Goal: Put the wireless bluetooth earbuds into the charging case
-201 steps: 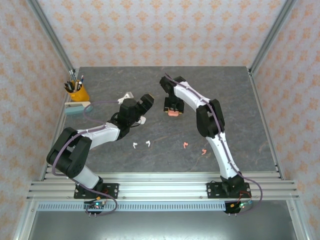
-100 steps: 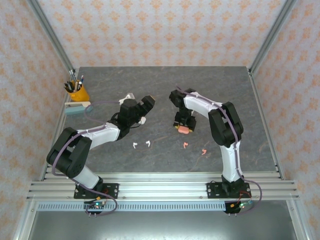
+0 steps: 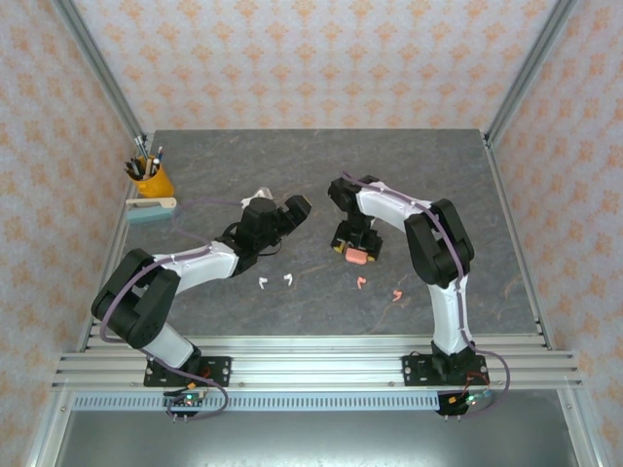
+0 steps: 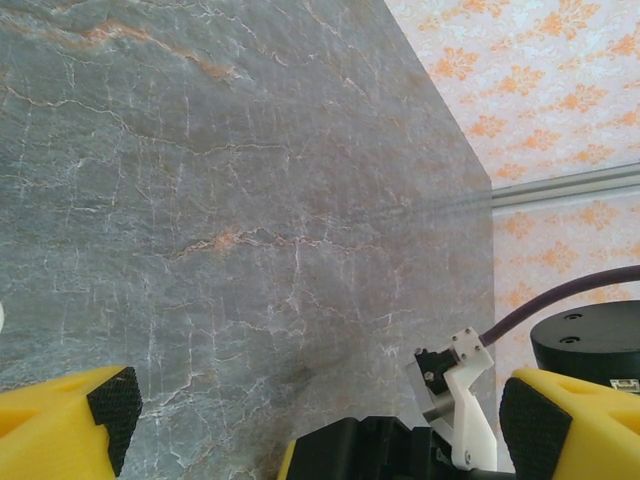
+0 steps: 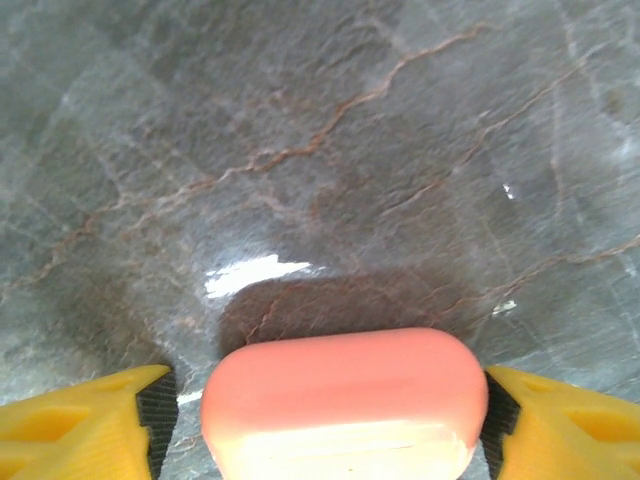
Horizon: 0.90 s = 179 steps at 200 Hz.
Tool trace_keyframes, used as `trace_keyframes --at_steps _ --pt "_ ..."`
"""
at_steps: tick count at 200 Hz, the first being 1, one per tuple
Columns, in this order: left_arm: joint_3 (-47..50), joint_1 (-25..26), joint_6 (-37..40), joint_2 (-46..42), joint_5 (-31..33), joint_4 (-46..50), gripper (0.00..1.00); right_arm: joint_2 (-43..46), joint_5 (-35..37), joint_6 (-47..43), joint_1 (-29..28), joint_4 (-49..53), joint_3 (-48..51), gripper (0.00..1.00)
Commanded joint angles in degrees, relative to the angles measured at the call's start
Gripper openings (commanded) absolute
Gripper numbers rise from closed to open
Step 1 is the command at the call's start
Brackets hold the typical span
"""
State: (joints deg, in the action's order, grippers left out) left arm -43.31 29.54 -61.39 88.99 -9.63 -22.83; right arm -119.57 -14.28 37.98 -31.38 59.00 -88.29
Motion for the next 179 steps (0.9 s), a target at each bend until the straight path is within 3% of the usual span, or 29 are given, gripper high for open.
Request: trace_keyframes --at_steps 1,105,158,179 --pt "1.3 0.6 1.2 -2.8 0.6 1.8 0.95 0.9 0.0 -1.5 -0.9 0.2 1.3 0.81" --pt "2.6 0.6 1.6 -4.3 0.9 2.4 0.95 -2.6 5.4 -2.5 -1.0 0.3 1.7 0.73" --pt "2.6 0.7 1.5 -4.4 1.0 2.2 0.95 -1.9 1.4 -1.0 -1.0 -1.9 1.8 0.44" --pt "2.5 0.6 1.5 -4.3 0.9 2.0 0.95 -2.1 1.2 -0.8 -1.0 -1.6 0.2 0.4"
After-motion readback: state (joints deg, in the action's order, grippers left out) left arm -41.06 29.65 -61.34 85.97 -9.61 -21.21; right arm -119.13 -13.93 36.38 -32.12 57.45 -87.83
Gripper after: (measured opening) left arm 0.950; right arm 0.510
